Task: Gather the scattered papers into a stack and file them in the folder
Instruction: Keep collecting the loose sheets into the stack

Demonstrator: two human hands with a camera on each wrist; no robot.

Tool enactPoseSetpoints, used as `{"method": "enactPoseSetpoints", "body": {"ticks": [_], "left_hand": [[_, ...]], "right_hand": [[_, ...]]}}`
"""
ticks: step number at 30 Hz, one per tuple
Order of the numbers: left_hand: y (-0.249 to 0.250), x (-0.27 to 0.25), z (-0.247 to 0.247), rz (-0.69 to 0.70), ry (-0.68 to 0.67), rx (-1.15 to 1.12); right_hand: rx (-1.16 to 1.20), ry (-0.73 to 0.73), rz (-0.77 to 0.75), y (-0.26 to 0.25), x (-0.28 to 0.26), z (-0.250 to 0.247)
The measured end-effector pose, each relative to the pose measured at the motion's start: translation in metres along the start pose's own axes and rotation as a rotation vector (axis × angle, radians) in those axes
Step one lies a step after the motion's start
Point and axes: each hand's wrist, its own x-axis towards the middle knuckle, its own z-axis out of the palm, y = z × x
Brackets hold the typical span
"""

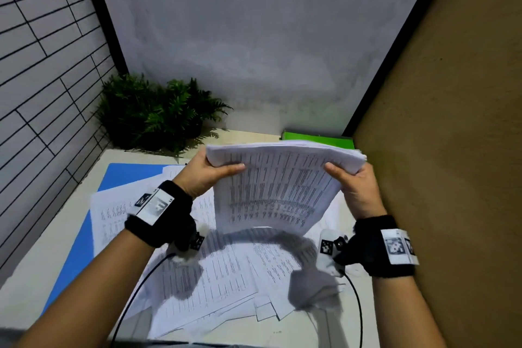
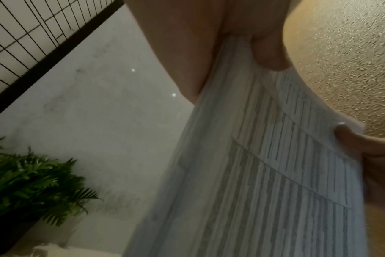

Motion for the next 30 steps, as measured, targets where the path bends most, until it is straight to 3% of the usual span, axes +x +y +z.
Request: {"method": "enactPoseSetpoints", "body": {"ticks": [3,5,12,18,21,27,30], "left_hand": [[-0.002,-0.004,0.001,0.018,-0.144,0.026],[-0.013,-0.003,0.003,-0.008,-0.154,0.027],[-0.027,0.007,0.008,-0.088,-0.028,0.034],[-0.061,0.007,0.006,-0.291,0.035,0.162],[-0.073,0.001,0.011,-0.35,0.057,0.243],[-0.057,0.001,0.006,-0.27,0.073,0.321],[-0.055,-0.003,-0.006,-0.225,0.227,0.306]], "right_hand": [[0.022,-0.119,0.033,0.0,-0.001,-0.005],[0.003,-0.121,0.086,0.008,0.001,-0.004],[-0.001,-0.087,0.168,0.026,0.008,0.005],[-0.102,-0.069,0.337,0.061,0.006,0.007],[-0.153,0.039,0.35,0.07,0.004,0.008],[0.049,0.178,0.259,0.037,0.028,0.013],[-0.07,0.062,0.35,0.046,0.019,0.022]]}}
